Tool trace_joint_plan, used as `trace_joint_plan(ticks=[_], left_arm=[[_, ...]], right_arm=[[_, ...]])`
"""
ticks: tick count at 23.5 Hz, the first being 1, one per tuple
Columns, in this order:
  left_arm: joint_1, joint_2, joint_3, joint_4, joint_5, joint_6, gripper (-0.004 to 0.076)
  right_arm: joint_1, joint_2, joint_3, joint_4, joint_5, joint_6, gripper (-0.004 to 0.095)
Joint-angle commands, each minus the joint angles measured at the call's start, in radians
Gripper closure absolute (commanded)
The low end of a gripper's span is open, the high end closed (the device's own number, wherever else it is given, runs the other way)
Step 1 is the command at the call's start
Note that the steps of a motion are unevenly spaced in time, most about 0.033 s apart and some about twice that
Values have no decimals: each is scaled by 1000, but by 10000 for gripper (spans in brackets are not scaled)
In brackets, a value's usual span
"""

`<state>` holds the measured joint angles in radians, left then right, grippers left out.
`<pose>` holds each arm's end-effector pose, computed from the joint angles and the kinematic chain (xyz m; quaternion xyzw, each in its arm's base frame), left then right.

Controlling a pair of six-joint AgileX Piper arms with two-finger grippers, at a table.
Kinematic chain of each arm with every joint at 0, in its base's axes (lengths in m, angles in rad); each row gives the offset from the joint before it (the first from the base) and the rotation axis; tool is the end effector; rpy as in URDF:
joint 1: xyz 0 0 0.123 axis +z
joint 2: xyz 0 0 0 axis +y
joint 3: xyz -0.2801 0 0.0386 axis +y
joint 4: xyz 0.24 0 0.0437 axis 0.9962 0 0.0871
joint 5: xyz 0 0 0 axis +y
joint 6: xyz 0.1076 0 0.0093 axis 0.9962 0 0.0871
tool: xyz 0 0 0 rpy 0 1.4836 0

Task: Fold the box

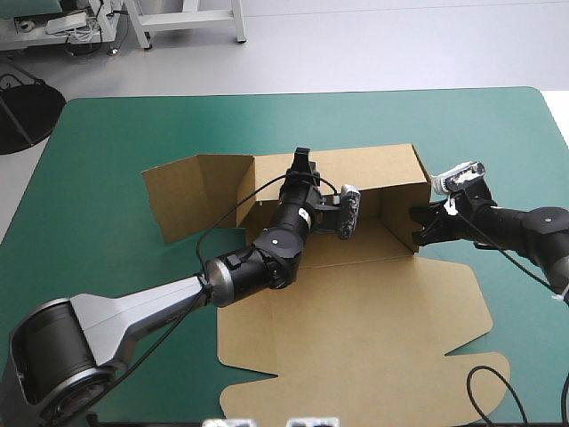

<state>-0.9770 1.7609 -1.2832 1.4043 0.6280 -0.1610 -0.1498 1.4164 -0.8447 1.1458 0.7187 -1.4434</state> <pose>0.2762 -0.2971 0.2763 0.6580 0.5158 0.3155 0.4488 0.2853 0.0225 0.2488 -0.2298 0.8617 0.1876 0.4116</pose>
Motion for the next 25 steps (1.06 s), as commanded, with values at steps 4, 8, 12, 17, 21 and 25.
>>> trace_joint_plan(ticks=[4, 8, 12, 17, 21, 25], left_arm=[[-8, -11, 0, -51, -44, -5, 241], [-8, -11, 0, 5, 39, -91, 243], [-8, -11, 0, 186, 176, -269, 274], [-53, -11, 0, 268, 225, -330, 283], [-113, -11, 0, 334, 280, -420, 288], [-191, -11, 0, 334, 320, -428, 313]], right_arm=[[-1, -18, -24, 30, 69, 15, 908], [-1, -18, -24, 30, 69, 15, 908], [-1, -18, -24, 30, 69, 15, 908], [-1, -18, -24, 30, 54, 15, 908], [-1, -18, -24, 32, 33, 53, 908], [-1, -18, -24, 32, 29, 60, 908]])
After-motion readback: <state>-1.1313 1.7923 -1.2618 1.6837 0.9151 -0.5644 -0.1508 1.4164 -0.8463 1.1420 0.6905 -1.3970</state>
